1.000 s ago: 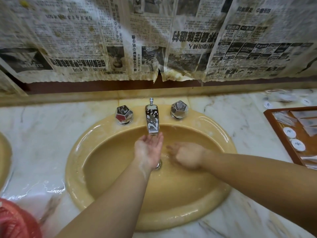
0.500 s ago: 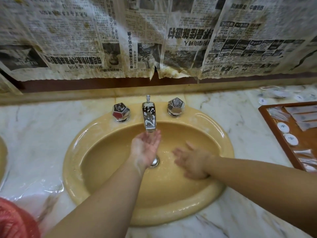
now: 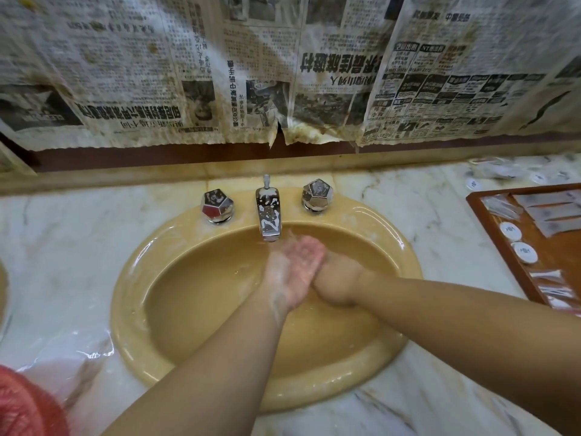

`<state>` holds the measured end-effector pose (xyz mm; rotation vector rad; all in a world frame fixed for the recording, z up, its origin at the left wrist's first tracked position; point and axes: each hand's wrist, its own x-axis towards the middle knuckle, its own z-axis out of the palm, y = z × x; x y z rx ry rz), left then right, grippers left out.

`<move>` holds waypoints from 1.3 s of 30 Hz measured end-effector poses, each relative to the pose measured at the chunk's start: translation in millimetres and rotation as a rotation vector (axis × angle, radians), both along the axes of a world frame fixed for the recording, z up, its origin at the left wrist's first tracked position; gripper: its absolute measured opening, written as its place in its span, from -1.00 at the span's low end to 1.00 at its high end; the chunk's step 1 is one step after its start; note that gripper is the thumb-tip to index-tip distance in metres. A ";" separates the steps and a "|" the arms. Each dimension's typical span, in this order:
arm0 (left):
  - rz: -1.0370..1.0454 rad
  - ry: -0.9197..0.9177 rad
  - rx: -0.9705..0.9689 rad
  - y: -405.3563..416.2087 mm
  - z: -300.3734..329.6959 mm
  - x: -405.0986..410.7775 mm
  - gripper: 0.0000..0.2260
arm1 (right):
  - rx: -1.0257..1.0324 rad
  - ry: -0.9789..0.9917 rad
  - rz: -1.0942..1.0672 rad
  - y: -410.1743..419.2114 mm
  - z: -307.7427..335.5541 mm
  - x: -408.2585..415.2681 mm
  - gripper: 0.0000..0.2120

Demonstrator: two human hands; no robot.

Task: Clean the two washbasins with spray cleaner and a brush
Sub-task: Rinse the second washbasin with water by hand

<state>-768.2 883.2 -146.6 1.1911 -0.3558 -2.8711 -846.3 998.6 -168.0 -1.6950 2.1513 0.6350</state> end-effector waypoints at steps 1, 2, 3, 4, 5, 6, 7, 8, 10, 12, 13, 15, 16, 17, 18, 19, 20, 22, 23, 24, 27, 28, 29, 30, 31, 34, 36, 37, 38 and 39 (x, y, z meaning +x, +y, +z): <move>-0.083 0.002 -0.017 9.0 3.2 -0.3 -0.71 | -0.077 0.064 0.081 2.1 -0.6 -17.3 -0.41; -0.132 -0.016 -0.025 12.6 4.9 1.2 -0.68 | -0.106 0.115 0.158 9.0 -0.4 -33.4 -0.37; -0.146 -0.051 -0.038 11.4 3.9 4.1 -0.67 | -0.047 0.151 0.190 21.9 -4.3 -43.5 -0.36; -0.124 -0.088 -0.052 4.7 -0.3 6.9 -0.67 | 0.058 0.142 0.168 36.5 -9.2 -43.9 -0.35; -0.070 -0.129 -0.065 -5.2 -5.2 10.7 -0.68 | 0.160 0.079 0.063 50.4 -16.4 -31.4 -0.34; 0.009 -0.167 -0.062 -15.8 -10.9 13.5 -0.69 | 0.248 -0.035 -0.051 59.9 -22.4 -12.4 -0.30; 0.098 -0.190 -0.051 -26.2 -17.0 14.8 -0.69 | 0.342 -0.200 -0.157 60.5 -21.9 6.8 -0.28; 0.180 -0.196 -0.039 -33.9 -20.7 15.2 -0.70 | 0.398 -0.372 -0.230 54.2 -17.6 25.7 -0.29; 0.265 -0.152 0.001 -33.9 -15.7 11.4 -0.71 | 0.389 -0.539 -0.297 37.1 -8.3 49.9 -0.42; 0.216 -0.042 0.062 -15.9 -1.1 4.5 -0.74 | 0.271 -0.430 -0.251 14.2 5.7 37.6 -0.61; 0.125 0.031 0.084 -2.4 4.9 1.2 -0.75 | 0.219 -0.277 -0.215 4.9 8.9 20.8 -0.63; -0.090 0.120 0.098 20.6 12.2 -1.6 -0.73 | 0.002 -0.039 -0.090 0.4 4.2 -19.1 -0.49; -0.174 0.105 0.084 26.3 12.3 0.3 -0.70 | -0.023 0.042 0.049 5.8 4.2 -40.7 -0.40; -0.231 0.071 0.067 26.5 10.0 4.1 -0.69 | 0.004 0.116 0.211 16.3 4.9 -56.4 -0.33; -0.244 0.035 0.055 21.6 4.8 8.8 -0.67 | 0.106 0.152 0.239 27.8 5.8 -57.3 -0.31; -0.216 -0.008 0.042 13.2 -1.7 12.7 -0.66 | 0.191 0.165 0.182 42.3 -3.1 -45.6 -0.32; -0.155 -0.059 0.030 1.9 -9.6 17.2 -0.65 | 0.259 0.099 0.056 53.9 -9.2 -21.9 -0.31; 0.000 -0.111 0.018 -20.5 -21.9 24.0 -0.65 | 0.395 -0.214 -0.119 57.1 -10.9 22.0 -0.27; 0.077 -0.104 0.023 -28.4 -24.9 25.0 -0.67 | 0.408 -0.340 -0.161 54.4 -14.9 33.8 -0.29; 0.143 -0.082 0.033 -34.1 -24.8 24.4 -0.69 | 0.397 -0.358 -0.157 51.7 -17.4 34.1 -0.32; 0.165 0.016 0.076 -29.5 -12.3 15.1 -0.74 | 0.274 0.043 -0.073 54.7 -14.7 -5.2 -0.32; 0.081 0.034 0.072 -20.9 -7.2 13.5 -0.76 | 0.226 0.137 -0.078 58.5 -16.4 -12.6 -0.33; -0.049 0.046 0.060 -10.7 -3.4 13.5 -0.75 | 0.218 0.149 -0.123 60.4 -18.0 -9.9 -0.33; -0.196 0.048 0.046 -1.0 -2.1 16.4 -0.71 | 0.245 0.090 -0.217 59.2 -19.5 1.4 -0.32; -0.327 0.039 0.021 5.7 -1.7 21.4 -0.68 | 0.300 -0.029 -0.308 53.1 -20.7 17.8 -0.31; -0.399 -0.092 -0.102 -2.9 -12.7 32.6 -0.66 | 0.452 -0.569 -0.409 31.5 -17.0 67.1 -0.34; -0.221 -0.144 -0.107 -25.7 -23.6 34.7 -0.65 | 0.460 -0.589 -0.365 33.3 -21.6 62.0 -0.34; -0.115 -0.136 -0.092 -36.7 -26.5 32.7 -0.65 | 0.431 -0.459 -0.347 38.7 -21.9 50.0 -0.32; -0.017 -0.112 -0.072 -43.8 -25.5 30.1 -0.67 | 0.383 -0.280 -0.333 46.3 -24.7 36.6 -0.31; 0.049 -0.076 -0.058 -46.1 -21.6 27.0 -0.68 | 0.340 -0.105 -0.329 54.4 -25.7 25.4 -0.30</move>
